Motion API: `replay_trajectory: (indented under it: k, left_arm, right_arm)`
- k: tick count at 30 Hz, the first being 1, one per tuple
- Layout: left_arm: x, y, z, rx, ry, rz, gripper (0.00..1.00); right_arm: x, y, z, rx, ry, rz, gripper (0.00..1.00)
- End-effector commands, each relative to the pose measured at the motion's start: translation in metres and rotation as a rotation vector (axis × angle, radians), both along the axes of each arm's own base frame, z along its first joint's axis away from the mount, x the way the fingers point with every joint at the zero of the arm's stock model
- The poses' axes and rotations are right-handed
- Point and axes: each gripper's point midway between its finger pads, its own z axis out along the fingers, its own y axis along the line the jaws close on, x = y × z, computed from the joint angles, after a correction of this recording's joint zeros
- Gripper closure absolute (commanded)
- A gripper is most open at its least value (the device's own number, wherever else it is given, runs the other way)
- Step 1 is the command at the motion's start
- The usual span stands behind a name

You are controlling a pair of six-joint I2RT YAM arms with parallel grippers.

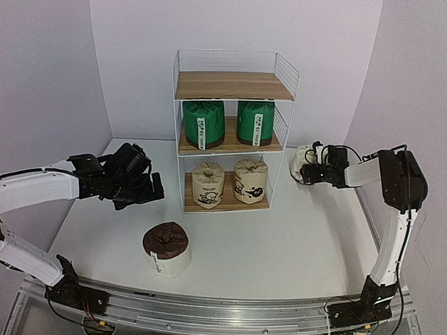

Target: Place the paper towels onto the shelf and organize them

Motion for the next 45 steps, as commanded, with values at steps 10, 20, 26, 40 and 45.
replay_trajectory:
  k: [10,20,26,40,45]
  left_arm:
    - [0.004,0.001,0.021,-0.022,-0.013,0.029,0.0]
    - [0.001,-0.002,0.019,-0.031,-0.01,0.003,0.0]
    - [-0.002,-0.002,0.015,-0.042,-0.003,-0.01,0.0]
    - [-0.004,-0.006,0.014,-0.072,-0.018,-0.037,0.0]
    - [-0.004,-0.009,0.014,-0.087,-0.026,-0.053,0.0]
  right_arm:
    - [0.02,-0.009,0.035,0.017,-0.197,-0.068,0.49]
    - [0.0,-0.008,0.066,0.045,-0.239,-0.063,0.74]
    - [-0.014,-0.009,0.085,0.062,-0.265,-0.067,0.75]
    - [-0.061,-0.009,0.179,0.127,-0.382,-0.05,0.99]
    - [-0.084,-0.009,0.229,0.168,-0.449,-0.046,1.0]
